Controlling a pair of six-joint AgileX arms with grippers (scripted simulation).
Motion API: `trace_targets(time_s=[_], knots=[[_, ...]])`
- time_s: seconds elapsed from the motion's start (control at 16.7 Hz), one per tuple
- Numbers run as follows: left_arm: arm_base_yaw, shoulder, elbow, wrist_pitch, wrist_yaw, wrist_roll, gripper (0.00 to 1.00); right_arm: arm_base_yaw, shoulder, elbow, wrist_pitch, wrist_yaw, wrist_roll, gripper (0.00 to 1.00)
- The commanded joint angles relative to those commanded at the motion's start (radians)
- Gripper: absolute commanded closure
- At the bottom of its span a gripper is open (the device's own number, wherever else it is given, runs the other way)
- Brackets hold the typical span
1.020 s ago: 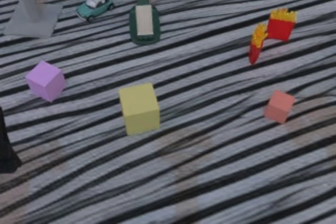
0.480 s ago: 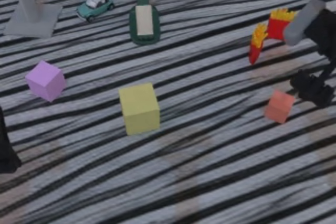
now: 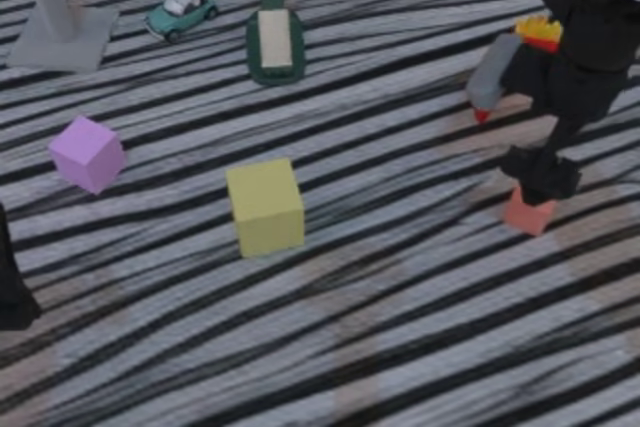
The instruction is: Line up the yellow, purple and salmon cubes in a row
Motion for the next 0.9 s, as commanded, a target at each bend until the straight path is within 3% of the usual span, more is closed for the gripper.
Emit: trace_targets(time_s=[0.42,0.9], knots=[[0.0,0.0,0.0,0.0,0.0,0.0,0.0,-0.002,0.011,-0.008,0.014,0.0,-0.003,0.0],[0.0,0.0,0.0,0.0,0.0,0.0,0.0,0.003,0.109,-0.181,0.29,0.001,0.0,0.0]])
